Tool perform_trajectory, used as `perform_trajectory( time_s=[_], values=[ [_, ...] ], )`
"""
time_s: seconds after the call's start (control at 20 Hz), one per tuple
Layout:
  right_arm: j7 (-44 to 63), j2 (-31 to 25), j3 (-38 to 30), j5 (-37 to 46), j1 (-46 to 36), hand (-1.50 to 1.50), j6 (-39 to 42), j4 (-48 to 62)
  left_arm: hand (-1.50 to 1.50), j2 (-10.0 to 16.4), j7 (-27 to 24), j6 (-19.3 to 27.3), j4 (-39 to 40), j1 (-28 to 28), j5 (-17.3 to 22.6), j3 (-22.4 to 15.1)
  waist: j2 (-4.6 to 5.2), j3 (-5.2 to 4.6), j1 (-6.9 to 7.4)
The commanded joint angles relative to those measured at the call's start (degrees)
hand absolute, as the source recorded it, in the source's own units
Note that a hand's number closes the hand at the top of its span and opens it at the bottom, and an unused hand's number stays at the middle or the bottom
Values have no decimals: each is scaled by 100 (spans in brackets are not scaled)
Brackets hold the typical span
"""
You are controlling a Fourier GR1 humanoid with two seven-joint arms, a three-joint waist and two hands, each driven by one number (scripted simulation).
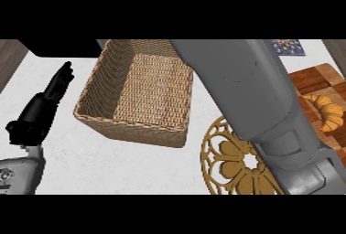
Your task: Pick the lemon from the placemat and place it in the basket
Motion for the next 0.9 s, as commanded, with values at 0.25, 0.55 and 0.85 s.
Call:
perform_trajectory(
  time_s=[0.25,0.55,0.85],
  values=[
    [441,41,755,759,-352,150,566,729,0,-58,-270,-2,40,222,52,103,-12,0,9],
    [-25,-185,688,629,-218,-150,1272,725,0,-156,-319,42,10,361,-81,13,-18,4,-44],
    [-128,54,665,120,-98,-150,814,992,0,-85,-30,-129,-293,297,40,41,-10,3,51]
  ],
)
